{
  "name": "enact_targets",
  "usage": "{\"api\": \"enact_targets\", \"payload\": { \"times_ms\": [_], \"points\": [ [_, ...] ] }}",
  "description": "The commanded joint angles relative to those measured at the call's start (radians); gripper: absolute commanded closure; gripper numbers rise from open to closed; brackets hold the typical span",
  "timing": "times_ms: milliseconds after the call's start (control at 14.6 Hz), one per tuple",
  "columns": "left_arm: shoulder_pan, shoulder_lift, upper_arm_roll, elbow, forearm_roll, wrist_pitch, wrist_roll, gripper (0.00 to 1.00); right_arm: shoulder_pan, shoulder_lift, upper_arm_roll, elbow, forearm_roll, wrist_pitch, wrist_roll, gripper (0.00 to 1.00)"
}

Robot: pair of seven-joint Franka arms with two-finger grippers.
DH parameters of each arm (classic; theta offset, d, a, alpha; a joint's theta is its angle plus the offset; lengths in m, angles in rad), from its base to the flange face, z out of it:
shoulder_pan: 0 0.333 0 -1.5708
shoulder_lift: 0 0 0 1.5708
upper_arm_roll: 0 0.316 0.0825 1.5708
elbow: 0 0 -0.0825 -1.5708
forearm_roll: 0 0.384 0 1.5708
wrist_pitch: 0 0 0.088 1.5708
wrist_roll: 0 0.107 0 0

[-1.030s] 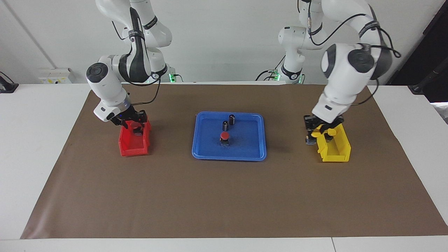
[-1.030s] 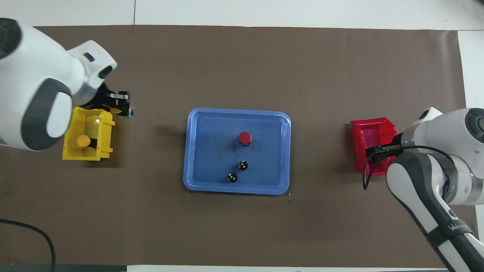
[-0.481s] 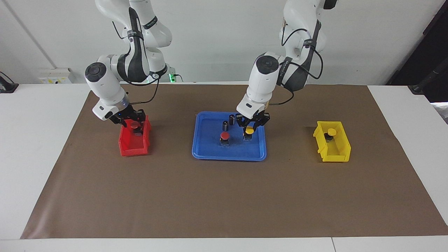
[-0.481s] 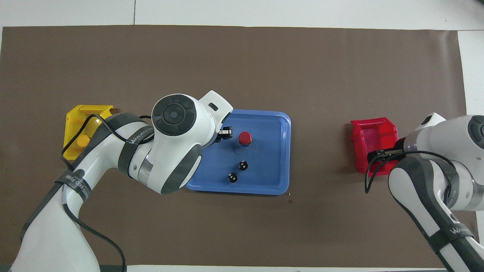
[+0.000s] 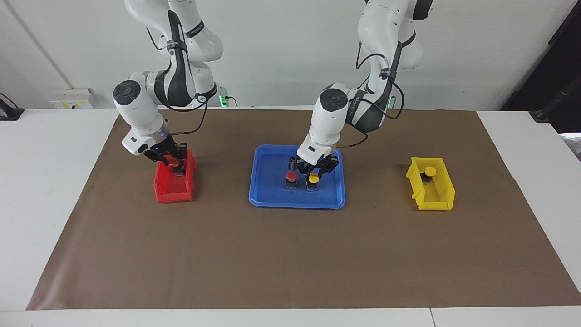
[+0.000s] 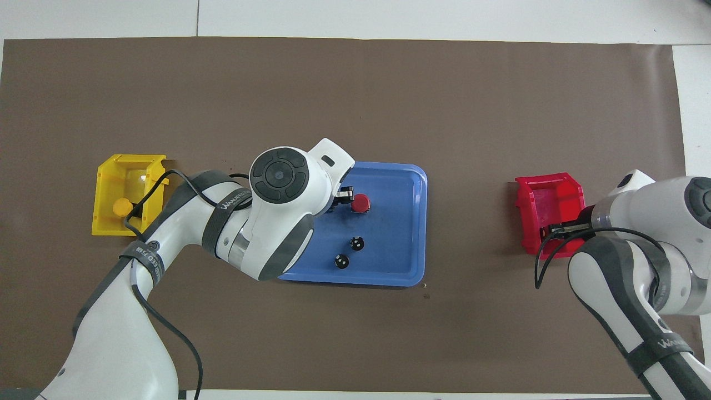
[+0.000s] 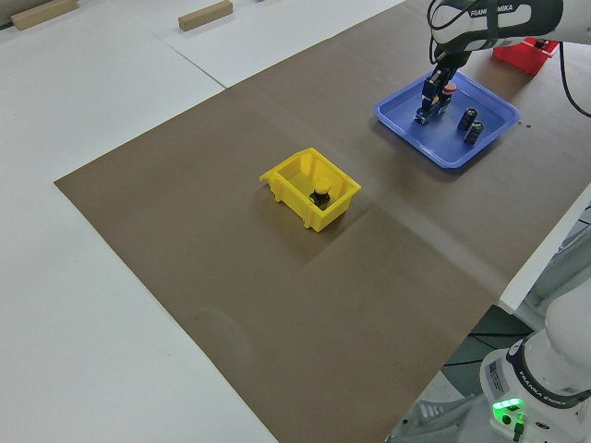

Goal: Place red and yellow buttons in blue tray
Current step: 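Carry the yellow button into the tray with the left gripper and release, then carry the red button into the tray while the left gripper returns to yellow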

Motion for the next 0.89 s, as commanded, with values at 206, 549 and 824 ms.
{"api": "enact_targets", "payload": {
  "times_ms": [206,549,824],
  "points": [
    [0.010,-0.051,0.028,0.064,-0.018,-0.163,0.015,0.07,-0.012,0.006,0.014,0.084,0.017,-0.051,-0.035,0.73],
    [0.177,-0.131,0.030,0.096,-0.006,-0.341,0.246,0.00,0.002,0.118,0.049,0.462,0.019,-0.392,0.035,0.72],
    [0.340,-0.186,0.030,0.144,0.001,-0.465,0.470,0.00,0.164,0.213,0.087,0.668,0.017,-0.445,0.322,0.70]
  ]
}}
